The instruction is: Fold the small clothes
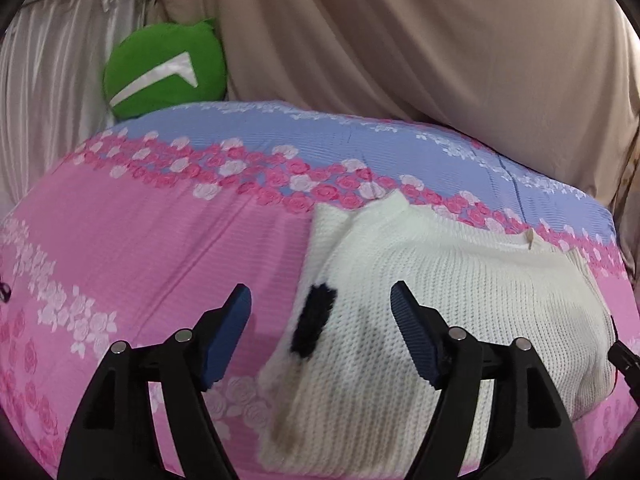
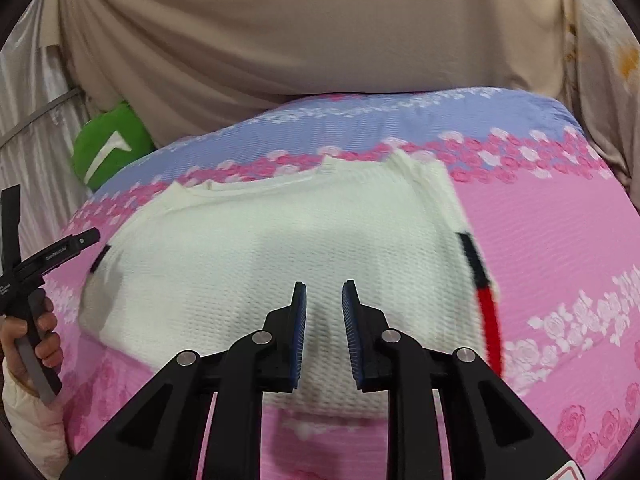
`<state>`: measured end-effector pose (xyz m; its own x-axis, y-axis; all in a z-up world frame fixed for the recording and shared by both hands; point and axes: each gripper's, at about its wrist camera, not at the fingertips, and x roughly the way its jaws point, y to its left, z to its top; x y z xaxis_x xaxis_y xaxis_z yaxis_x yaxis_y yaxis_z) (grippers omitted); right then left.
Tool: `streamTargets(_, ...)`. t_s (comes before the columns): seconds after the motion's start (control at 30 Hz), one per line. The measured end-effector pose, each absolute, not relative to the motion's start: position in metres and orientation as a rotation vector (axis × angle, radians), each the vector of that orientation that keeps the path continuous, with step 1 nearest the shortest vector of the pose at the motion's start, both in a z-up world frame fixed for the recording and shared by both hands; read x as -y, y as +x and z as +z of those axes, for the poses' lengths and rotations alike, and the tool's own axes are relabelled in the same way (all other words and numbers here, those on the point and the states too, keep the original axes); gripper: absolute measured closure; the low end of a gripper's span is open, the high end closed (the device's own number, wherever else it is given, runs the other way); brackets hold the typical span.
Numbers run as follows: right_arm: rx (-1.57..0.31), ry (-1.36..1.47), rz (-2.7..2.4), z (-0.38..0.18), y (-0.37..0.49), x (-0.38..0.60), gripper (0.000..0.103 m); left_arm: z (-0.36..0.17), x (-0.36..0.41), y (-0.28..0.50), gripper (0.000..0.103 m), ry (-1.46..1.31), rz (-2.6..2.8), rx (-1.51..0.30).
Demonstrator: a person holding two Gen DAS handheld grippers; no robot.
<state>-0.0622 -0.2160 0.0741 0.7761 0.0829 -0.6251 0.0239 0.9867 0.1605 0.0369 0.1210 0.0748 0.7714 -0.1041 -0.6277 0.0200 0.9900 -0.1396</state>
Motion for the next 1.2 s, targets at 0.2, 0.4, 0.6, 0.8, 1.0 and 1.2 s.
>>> streamTargets(0.2, -0.796, 0.059, 0.097, 0.041, -0.014, 0.154, 0.082, 0.032, -0.149, 0.043, 0.027, -0.284, -0.098, -0.843)
streamTargets(0.4, -0.751, 0.032, 0.066, 0.032, -0.013, 0.148, 0.082, 0.021, -0.140, 0.046, 0.027, -0.344, -0.163, -0.851)
streamTargets(0.6, -0.727, 0.055, 0.079, 0.029, -0.017, 0.152, 0.082, 0.033, -0.119, 0.056, 0.074, -0.372, -0.229, -0.872)
streamTargets(0.8, -0.724, 0.129, 0.124, 0.029, -0.019, 0.168, 0.082, 0.090, -0.087, 0.037, 0.080, -0.336, -0.304, -0.757)
streamTargets(1.0, -0.671, 0.298, 0.179, 0.042, -0.049, 0.199, 0.076, 0.134, 0.008, 0.026, 0.080, -0.187, -0.457, -0.681)
streamTargets(1.2, -0.658, 0.349, 0.079, 0.036, -0.099, 0.252, 0.068, 0.129, 0.119, 0.004, 0.081, -0.034, -0.620, -0.708)
